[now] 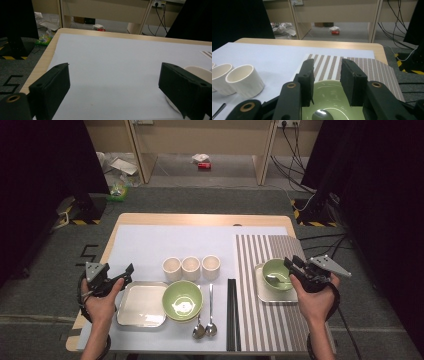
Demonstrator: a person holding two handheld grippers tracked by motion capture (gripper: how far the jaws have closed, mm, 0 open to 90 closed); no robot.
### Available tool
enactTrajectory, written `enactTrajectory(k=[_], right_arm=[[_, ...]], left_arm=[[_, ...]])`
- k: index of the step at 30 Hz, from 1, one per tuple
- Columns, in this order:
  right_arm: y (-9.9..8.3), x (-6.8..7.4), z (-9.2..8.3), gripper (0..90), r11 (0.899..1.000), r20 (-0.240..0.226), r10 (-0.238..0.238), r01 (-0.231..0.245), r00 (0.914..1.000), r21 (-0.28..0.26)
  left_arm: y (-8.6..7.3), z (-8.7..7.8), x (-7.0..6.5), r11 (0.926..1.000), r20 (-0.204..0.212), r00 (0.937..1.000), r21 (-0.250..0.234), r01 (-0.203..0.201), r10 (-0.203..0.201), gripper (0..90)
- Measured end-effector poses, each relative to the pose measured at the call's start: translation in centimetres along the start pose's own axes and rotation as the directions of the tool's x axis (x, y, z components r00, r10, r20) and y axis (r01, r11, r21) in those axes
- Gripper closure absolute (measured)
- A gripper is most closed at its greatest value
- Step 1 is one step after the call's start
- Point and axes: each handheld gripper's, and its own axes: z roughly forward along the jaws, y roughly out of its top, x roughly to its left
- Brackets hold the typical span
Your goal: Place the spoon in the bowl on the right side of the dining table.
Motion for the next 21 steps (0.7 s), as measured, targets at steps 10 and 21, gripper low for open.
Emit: enactTrajectory(k=[10, 21], right_arm=[[0.0, 0.9, 0.9, 63.5, 1.0, -0.021, -0.003, 0.003, 0.9998, 0.012], [0.2, 1.7, 1.7, 63.4, 1.0, -0.038, -0.021, 0.022, 0.999, 0.02]], left_arm=[[0.0, 0.0, 0.0, 1.0, 0.001, 1.0, 0.001, -0.002, 0.002, 9.1], [0.0, 0.0, 0.0, 1.0, 0.0, 1.0, -0.001, -0.001, 0.001, 9.1]])
